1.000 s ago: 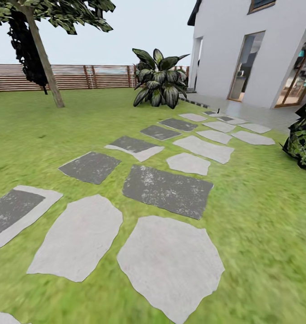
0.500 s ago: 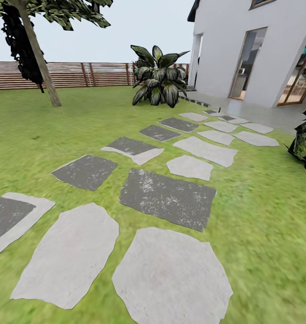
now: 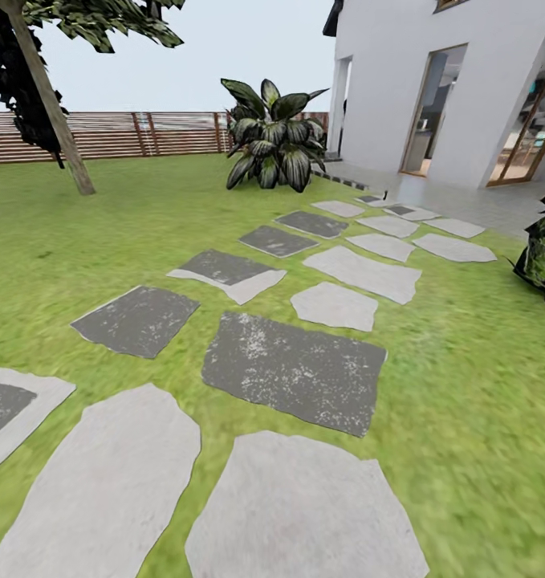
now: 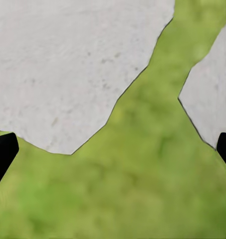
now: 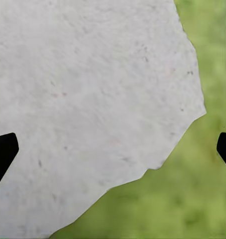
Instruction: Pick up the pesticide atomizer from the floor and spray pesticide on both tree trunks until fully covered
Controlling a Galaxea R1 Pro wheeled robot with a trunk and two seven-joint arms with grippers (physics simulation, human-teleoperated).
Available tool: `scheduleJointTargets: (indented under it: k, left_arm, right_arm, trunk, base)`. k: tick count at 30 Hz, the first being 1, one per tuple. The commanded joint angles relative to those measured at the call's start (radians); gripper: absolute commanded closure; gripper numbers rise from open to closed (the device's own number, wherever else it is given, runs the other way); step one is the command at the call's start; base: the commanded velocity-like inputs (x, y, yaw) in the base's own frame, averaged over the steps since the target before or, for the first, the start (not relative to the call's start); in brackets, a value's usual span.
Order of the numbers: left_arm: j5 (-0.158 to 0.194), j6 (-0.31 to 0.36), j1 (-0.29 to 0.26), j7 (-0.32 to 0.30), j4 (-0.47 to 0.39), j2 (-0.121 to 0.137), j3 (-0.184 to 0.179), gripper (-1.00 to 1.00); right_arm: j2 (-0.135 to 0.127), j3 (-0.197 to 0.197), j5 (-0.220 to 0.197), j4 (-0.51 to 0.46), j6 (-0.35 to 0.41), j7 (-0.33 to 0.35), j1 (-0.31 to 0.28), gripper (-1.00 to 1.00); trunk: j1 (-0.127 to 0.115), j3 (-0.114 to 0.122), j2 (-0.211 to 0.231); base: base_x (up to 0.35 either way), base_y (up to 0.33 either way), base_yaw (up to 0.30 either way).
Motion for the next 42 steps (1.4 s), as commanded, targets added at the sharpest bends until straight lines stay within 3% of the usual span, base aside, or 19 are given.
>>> scheduleJointTargets:
  k: [1,11,36,42]
  left_arm:
    - [0.010,-0.003,0.000,0.000,0.000,0.000,-0.003,-1.00]
    - [0.011,-0.003,0.000,0.001,0.000,0.000,-0.003,-1.00]
    - [0.011,-0.003,0.000,0.001,0.000,0.000,-0.003,-1.00]
    - [0.011,-0.003,0.000,0.001,0.000,0.001,-0.003,-1.00]
  right_arm:
    - [0.000,0.000,0.001,0.001,-0.003,0.000,-0.001,-1.00]
    - [0.000,0.000,0.002,0.002,-0.003,0.000,-0.001,-1.00]
    - [0.000,-0.001,0.001,0.004,-0.003,-0.002,-0.001,-1.00]
    - [0.000,-0.001,0.002,0.004,-0.003,-0.002,-0.001,-1.00]
  trunk:
    - [0.000,0.000,0.000]
    - [0.000,0.010,0.000]
    - [0.000,0.011,0.000]
    - [0.000,0.011,0.000]
  base:
    - [0.340,0.000,-0.205]
    - [0.340,0.000,-0.198]
    - [0.340,0.000,-0.006]
    - [0.340,0.000,-0.183]
